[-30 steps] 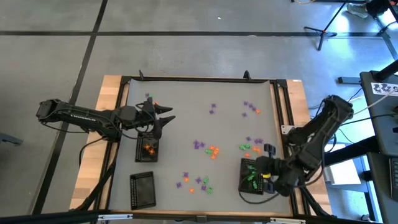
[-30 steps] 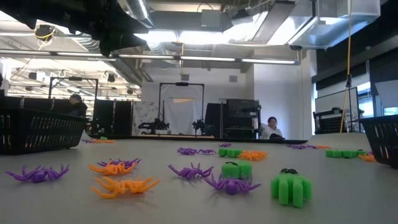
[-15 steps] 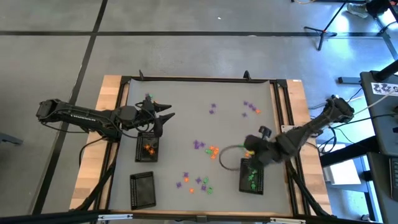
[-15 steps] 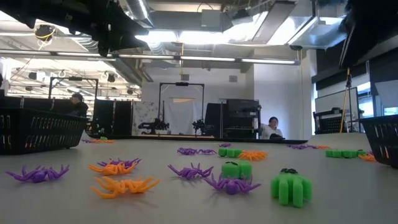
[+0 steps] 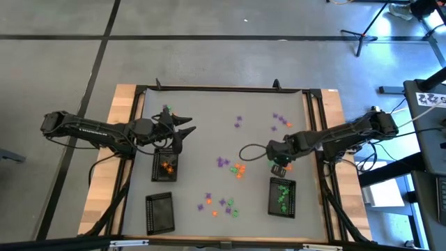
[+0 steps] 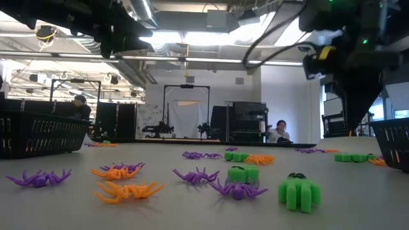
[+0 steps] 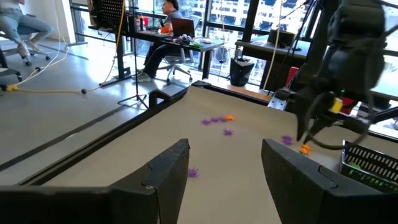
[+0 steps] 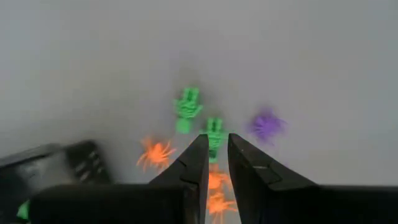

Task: Sort Halloween decoration
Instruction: Put the green skeleton toy into the bottom right black basket

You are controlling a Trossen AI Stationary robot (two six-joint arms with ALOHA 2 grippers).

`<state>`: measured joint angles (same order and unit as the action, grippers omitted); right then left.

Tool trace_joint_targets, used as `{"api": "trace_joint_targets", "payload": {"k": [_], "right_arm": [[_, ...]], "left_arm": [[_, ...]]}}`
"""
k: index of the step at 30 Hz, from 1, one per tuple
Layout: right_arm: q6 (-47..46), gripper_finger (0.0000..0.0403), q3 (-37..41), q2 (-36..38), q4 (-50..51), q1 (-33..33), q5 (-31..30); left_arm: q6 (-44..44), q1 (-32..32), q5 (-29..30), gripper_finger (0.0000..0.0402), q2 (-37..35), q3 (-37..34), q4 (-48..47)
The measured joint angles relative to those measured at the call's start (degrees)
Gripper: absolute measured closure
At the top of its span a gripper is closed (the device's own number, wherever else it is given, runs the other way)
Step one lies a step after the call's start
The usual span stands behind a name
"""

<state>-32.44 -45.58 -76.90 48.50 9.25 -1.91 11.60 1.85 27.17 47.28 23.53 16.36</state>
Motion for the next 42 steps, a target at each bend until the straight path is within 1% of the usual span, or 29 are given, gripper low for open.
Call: {"api": "trace_joint_targets", "payload": {"k": [5, 8, 11, 15, 19, 21, 27, 32, 35, 42], "right_arm": [[3.57, 0.034, 1.7, 0.0, -5.2, -3.37, 1.99], [4.71, 0.0318, 1.71, -0.24, -8.0, -4.54, 5.16], [4.6, 0.0283, 1.72, -0.24, -9.44, -4.8, 7.54], [4.55, 0.0243, 1.72, -0.24, -9.43, -4.76, 7.16], [5.02, 0.0222, 1.72, -0.28, -9.43, -4.76, 4.06], [5.39, 0.0219, 1.72, -1.06, -9.46, -4.76, 2.99], [5.41, 0.0221, 1.72, -6.08, -9.33, -4.78, 3.01], [5.37, 0.0221, 1.67, -9.75, -9.8, -4.78, 5.4], [5.71, 0.0221, 1.65, -10.94, -9.77, -4.78, 7.01], [5.76, 0.0221, 1.77, -11.21, -9.18, -4.76, 5.16]], "left_arm": [[0.0, 0.0, 0.03, 0.0208, 0.0, 0.0, -0.04], [0.0, 0.0, 0.03, 0.0208, 0.0, 0.0, -0.04], [-0.01, 0.02, 0.03, 0.0208, -0.01, 0.0, -0.05], [-0.03, 0.0, 0.03, 0.0208, 0.0, 0.0, -0.07], [-0.02, 0.0, 0.03, 0.0208, 0.0, 0.0, -0.07], [-0.02, 0.0, 0.03, 0.0208, 0.0, 0.0, -0.09], [-0.07, 0.02, 0.03, 0.0208, 0.0, 0.0, -0.1], [-0.07, 0.02, 0.03, 0.0208, 0.0, 0.0, -0.24], [-0.07, 0.01, 0.03, 0.0208, -0.01, 0.0, -0.26], [-0.07, 0.01, 0.03, 0.0208, 0.0, 0.0, -0.35]]}}
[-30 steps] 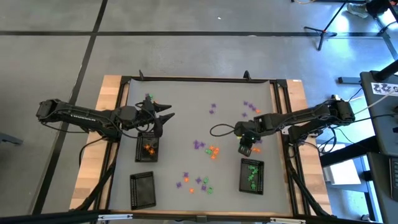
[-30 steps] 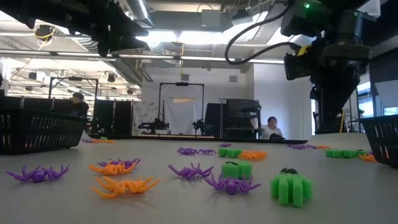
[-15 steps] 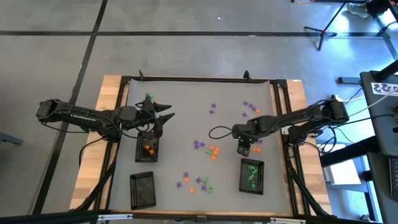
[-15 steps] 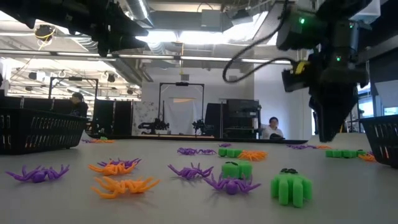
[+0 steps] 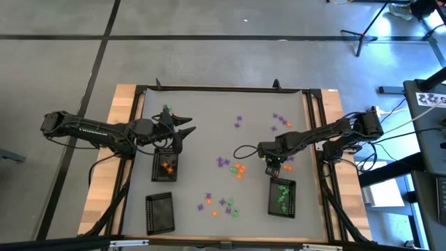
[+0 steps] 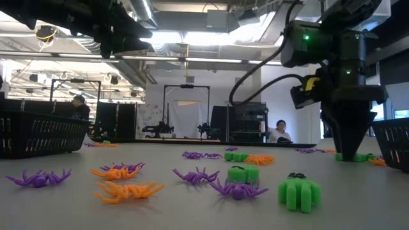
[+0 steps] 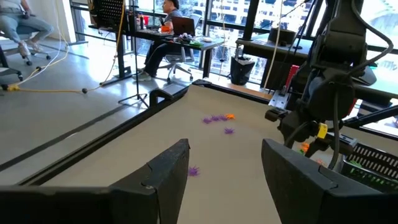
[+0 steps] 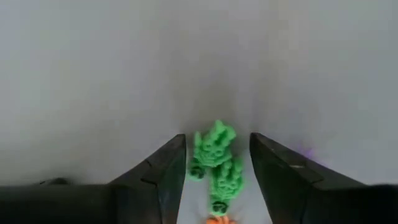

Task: Sort Halloween decoration
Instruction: Put the green skeleton toy into the bottom right black basket

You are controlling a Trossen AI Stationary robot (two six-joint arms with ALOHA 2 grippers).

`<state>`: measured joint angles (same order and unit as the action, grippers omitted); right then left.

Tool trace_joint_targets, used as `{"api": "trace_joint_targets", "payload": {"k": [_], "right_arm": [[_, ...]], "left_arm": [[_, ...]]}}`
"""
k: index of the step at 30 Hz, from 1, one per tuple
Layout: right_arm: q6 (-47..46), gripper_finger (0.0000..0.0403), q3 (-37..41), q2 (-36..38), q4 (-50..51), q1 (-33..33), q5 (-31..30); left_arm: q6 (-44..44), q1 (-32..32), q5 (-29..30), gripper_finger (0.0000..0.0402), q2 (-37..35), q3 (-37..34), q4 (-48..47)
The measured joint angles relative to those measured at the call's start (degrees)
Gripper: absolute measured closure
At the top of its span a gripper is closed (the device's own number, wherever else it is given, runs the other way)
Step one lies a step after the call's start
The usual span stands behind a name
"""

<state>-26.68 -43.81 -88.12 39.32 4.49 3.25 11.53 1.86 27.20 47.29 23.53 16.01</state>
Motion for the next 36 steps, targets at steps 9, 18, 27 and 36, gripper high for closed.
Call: {"api": "trace_joint_targets", "payload": {"k": [9, 18, 27, 36], "right_arm": [[3.25, 0.0307, 0.0, 0.0, 1.24, -0.02, -2.51], [4.13, 0.0374, -1.25, 0.24, 3.15, -0.01, -2.61], [4.04, 0.0392, -9.04, 0.26, 10.95, 0.05, -1.26], [-1.6, 0.0387, -13.44, 6.22, 15.3, 7.14, 0.89]], "left_arm": [[-0.04, 0.0, 0.28, 0.0208, 0.0, 0.0, -0.11], [-0.06, 0.0, 0.39, 0.0208, -0.01, 0.0, -0.11], [-0.03, 0.01, 0.4, 0.0208, 0.0, 0.0, -0.18], [0.3, 0.0, 0.39, 0.0208, 0.0, 0.0, -1.41]]}}
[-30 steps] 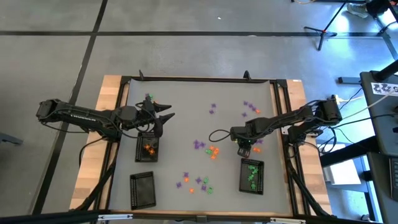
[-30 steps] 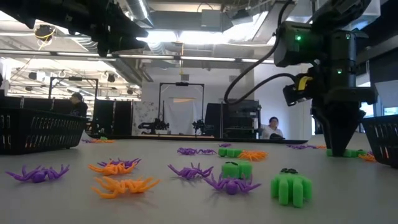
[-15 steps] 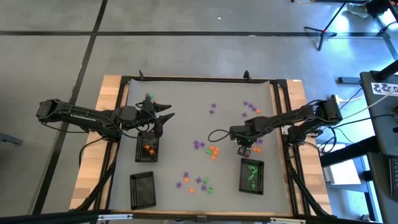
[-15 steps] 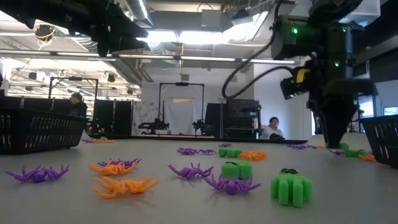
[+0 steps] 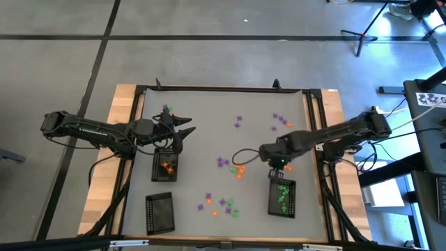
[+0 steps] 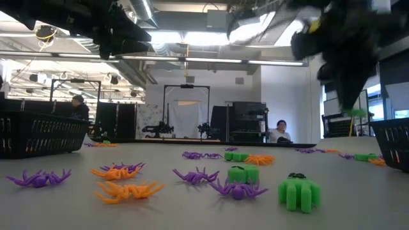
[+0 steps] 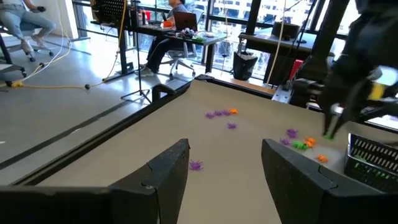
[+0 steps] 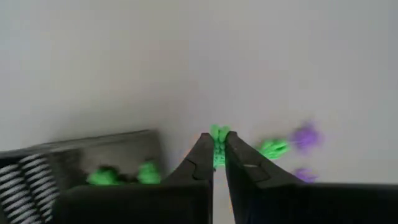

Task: Sort Halloween decoration
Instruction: Put the green skeleton toy into the bottom right black basket, then put the orange spider toy into the top black basket

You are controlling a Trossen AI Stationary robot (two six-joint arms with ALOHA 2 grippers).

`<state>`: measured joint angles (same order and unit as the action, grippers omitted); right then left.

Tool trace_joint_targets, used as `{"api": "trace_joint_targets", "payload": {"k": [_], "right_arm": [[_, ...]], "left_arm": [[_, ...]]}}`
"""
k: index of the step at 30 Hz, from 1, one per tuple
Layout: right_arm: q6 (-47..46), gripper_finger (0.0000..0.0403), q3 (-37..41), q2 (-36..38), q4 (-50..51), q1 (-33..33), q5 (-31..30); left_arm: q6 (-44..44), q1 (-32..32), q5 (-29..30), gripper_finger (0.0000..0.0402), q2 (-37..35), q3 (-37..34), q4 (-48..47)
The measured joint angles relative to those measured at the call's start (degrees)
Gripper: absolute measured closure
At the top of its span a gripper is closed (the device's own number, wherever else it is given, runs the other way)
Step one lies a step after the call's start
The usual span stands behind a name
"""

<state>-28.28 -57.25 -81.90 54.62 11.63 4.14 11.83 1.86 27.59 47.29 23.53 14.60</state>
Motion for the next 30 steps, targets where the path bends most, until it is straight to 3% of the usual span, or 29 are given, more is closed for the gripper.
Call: {"api": "trace_joint_targets", "payload": {"k": [8, 18, 23, 30], "right_arm": [[-16.99, 0.04, 0.0, 8.36, 0.33, 14.59, -0.02], [-31.92, 0.0399, 0.0, 8.06, -3.48, 30.79, -7.19], [-32.83, 0.0398, -0.02, 8.12, -3.73, 33.56, -16.65], [-32.56, 0.0398, -0.02, 8.14, 1.38, 30.0, -21.65]], "left_arm": [[-0.25, 0.01, 0.93, 0.0208, -0.02, 0.0, 0.59], [-3.49, -0.97, 3.32, 0.0208, 0.0, 0.0, 3.52], [-3.47, -2.31, 3.04, 0.0208, -0.01, 0.0, 3.55], [-2.95, -2.33, 1.33, 0.0208, 0.0, 0.0, 3.46]]}}
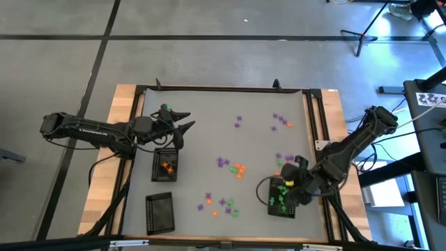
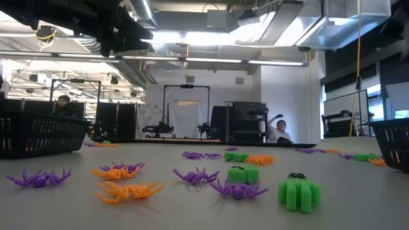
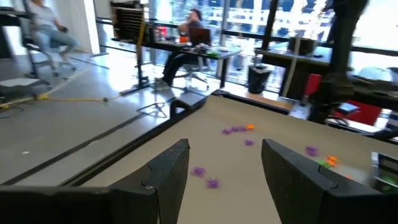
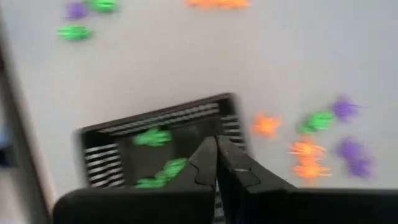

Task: Sort Halloween decoration
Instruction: Put the orange spider toy into the top black basket

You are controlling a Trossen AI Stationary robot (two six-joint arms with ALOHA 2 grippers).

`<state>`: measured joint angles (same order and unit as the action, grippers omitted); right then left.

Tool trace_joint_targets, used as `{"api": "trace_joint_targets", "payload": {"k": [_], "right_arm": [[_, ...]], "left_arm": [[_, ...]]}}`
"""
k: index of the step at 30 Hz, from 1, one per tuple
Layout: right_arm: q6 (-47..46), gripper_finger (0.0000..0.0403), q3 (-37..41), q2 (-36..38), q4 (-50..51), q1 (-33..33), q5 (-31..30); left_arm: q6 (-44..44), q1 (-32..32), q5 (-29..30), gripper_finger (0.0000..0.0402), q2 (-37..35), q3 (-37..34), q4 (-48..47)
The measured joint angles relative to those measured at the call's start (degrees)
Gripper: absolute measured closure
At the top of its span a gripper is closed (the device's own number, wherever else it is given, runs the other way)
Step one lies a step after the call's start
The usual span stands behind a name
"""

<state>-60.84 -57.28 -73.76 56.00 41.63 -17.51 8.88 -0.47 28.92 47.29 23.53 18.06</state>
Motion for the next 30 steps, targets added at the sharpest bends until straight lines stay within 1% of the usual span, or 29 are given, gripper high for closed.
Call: {"api": "trace_joint_targets", "payload": {"k": [3, 5, 7, 8, 9, 11, 13, 15, 16, 19, 22, 24, 26, 28, 30], "right_arm": [[1.7, 0.0398, 0.0, 0.0, 3.17, -3.17, 0.02], [5.02, 0.0397, 0.0, 0.0, 3.46, -5.4, 0.03], [9.23, 0.0397, 0.0, 0.0, 3.03, -7.67, -0.03], [11.28, 0.0397, 0.0, 0.0, 2.23, -8.87, -0.03], [13.64, 0.0397, 0.0, 0.0, 1.01, -10.08, -0.05], [18.75, 0.0397, 0.0, 0.01, -2.22, -12.64, -0.08], [24.42, 0.0397, 0.0, 0.12, -6.13, -14.96, -0.06], [30.17, 0.0397, 0.0, 0.33, -10.11, -17.51, 0.37], [32.85, 0.0397, 0.0, 0.35, -11.91, -18.79, 1.03], [40.11, 0.0397, 0.03, 0.46, -15.88, -22.92, 3.92], [45.99, 0.0397, 1.96, 1.28, -21.38, -27.09, 6.97], [48.94, 0.0397, 4.51, 1.83, -27.01, -30.1, 10.97], [51.21, 0.0397, 7.73, 2.31, -32.45, -32.57, 15.07], [53.62, 0.0397, 10.5, 2.78, -37.78, -34.92, 17.75], [54.91, 0.0397, 12.88, 3.05, -42.6, -36.87, 18.26]], "left_arm": [[1.36, 0.01, -3.89, 0.0208, 0.32, 0.0, 0.08], [1.66, 0.03, -4.76, 0.0208, 0.68, -0.01, -0.17], [4.75, 0.03, -2.64, 0.0208, 1.97, 0.02, 0.06], [6.68, -0.19, -0.98, 0.0208, 3.08, 0.46, -1.67], [7.19, -0.99, 0.19, 0.0209, 4.4, 1.7, -5.49], [8.56, -3.63, 1.79, 0.0215, 7.15, 6.37, -16.86], [11.61, -6.92, 1.58, 0.0225, 10.47, 12.69, -28.7], [12.45, -10.24, 0.85, 0.0235, 14.33, 19.22, -40.52], [12.46, -11.76, 0.64, 0.024, 16.33, 22.27, -44.85], [11.96, -16.59, -0.99, 0.0253, 21.4, 30.33, -53.98], [9.53, -21.59, -7.07, 0.0262, 26.56, 35.71, -61.37], [8.14, -24.59, -11.09, 0.0266, 29.49, 37.51, -65.42], [5.5, -27.37, -13.29, 0.0267, 31.98, 38.24, -67.35], [2.91, -29.91, -13.52, 0.0268, 34.1, 38.24, -69.2], [0.85, -32.38, -13.86, 0.0268, 36.01, 38.21, -70.34]]}}
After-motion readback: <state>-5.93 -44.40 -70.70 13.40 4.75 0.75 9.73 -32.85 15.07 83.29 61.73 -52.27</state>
